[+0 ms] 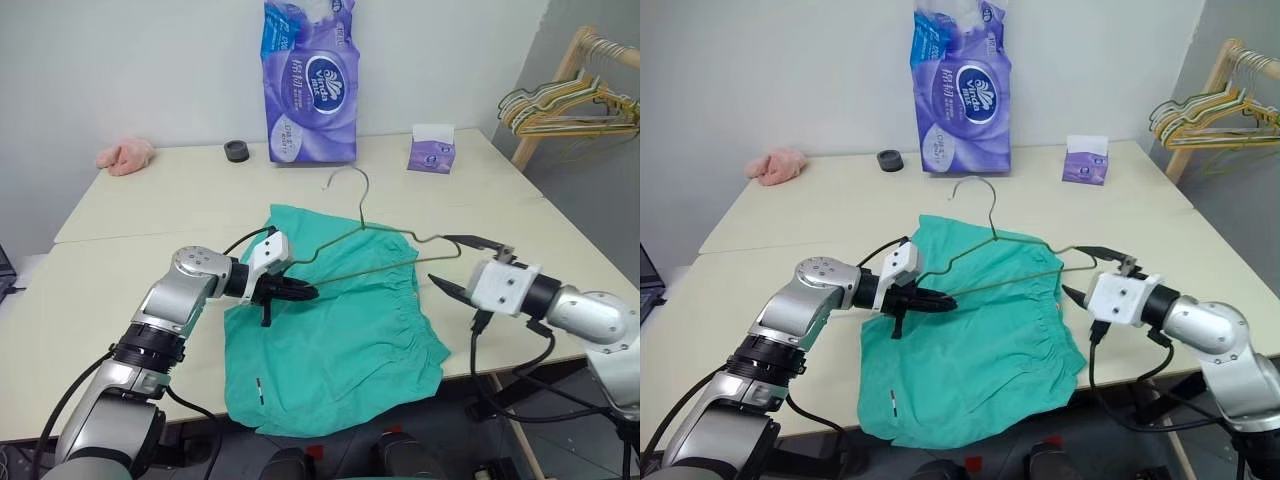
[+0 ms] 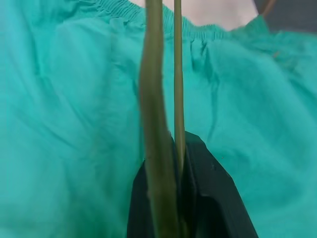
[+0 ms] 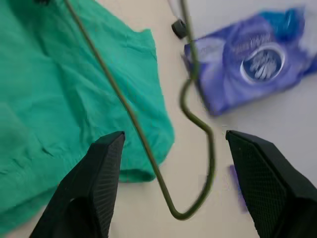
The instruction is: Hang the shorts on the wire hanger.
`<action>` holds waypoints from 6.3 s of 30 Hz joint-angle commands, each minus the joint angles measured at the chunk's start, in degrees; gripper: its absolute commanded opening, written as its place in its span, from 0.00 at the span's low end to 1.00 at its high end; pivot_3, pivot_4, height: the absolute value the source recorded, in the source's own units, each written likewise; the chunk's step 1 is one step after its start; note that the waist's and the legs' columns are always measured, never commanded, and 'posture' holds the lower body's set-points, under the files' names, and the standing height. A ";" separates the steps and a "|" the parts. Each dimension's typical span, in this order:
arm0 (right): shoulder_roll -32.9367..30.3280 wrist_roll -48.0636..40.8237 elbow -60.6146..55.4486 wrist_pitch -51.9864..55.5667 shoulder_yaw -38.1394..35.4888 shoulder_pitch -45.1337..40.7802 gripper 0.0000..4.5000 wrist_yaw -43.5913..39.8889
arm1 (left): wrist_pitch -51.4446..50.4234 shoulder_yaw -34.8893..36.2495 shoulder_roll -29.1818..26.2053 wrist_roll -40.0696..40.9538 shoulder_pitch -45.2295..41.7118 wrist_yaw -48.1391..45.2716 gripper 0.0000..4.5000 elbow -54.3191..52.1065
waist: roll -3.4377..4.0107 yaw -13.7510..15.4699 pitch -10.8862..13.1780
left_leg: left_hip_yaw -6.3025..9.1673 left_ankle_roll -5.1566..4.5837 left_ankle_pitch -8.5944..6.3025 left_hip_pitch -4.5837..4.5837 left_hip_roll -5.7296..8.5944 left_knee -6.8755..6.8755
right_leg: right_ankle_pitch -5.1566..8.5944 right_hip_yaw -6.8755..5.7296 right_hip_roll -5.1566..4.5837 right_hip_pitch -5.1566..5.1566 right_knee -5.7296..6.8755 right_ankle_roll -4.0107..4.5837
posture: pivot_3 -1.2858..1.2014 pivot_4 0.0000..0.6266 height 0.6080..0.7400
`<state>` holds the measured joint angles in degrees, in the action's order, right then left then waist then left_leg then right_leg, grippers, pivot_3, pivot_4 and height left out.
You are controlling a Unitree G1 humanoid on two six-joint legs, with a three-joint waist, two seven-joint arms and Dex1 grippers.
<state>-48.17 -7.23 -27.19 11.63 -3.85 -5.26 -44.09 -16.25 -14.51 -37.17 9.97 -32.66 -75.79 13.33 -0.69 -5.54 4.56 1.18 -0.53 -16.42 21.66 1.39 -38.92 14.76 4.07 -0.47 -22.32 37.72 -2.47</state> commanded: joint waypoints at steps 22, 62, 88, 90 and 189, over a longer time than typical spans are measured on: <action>-10.64 -5.90 -1.25 30.00 19.18 -14.56 0.69 -15.68 | 14.77 -4.49 -0.63 -7.74 0.07 -1.63 0.00 -6.38 | -0.03 -0.22 0.06 | 0.00 0.00 0.00 0.07 -0.01 0.01 | 0.12 -0.05 -0.08 -0.05 -0.07 -0.20 | 0.46 0.11 1.00; -14.03 -8.86 -1.58 36.20 3.78 -1.13 0.00 -13.56 | 0.33 10.49 2.68 3.48 -7.56 8.48 0.54 9.13 | -0.05 -0.04 0.06 | 0.05 0.00 0.00 0.09 0.01 0.00 | 0.13 -0.16 -0.11 -0.05 -0.05 -0.24 | 0.45 0.10 1.00; -0.77 -20.77 -4.26 55.37 -19.41 20.65 0.00 -2.86 | -9.58 5.52 1.47 9.23 -2.21 -4.73 0.54 -0.10 | -0.05 -1.13 0.05 | -0.06 0.02 -0.01 0.01 0.01 0.02 | 0.22 -0.01 -0.05 0.01 -0.06 -0.35 | 0.43 0.12 1.00; -1.80 -21.46 -3.57 55.42 -17.74 19.38 0.00 -3.45 | -9.35 5.50 1.59 9.20 -1.75 -4.61 0.54 -0.49 | -0.04 -1.11 0.05 | -0.05 0.02 -0.01 0.01 0.00 0.03 | 0.22 -0.01 -0.04 0.01 -0.06 -0.35 | 0.43 0.12 1.00; -8.78 2.17 -5.44 23.70 21.78 -18.54 0.00 -10.05 | 15.33 0.19 4.11 -3.51 -13.74 -12.03 0.42 18.45 | -0.11 -1.06 0.00 | -0.05 0.04 0.02 0.83 0.14 -0.12 | 0.00 -0.13 -0.25 -0.95 0.34 -0.07 | 0.44 0.06 1.00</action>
<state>-56.57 -5.88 -31.11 37.10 19.22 -22.21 -53.67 -1.86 -14.40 -33.37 6.44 -45.47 -87.62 32.22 -0.81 -6.60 4.56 1.13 -0.50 -16.40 22.49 1.54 -39.04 14.76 3.95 -0.72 -23.26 38.06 -2.54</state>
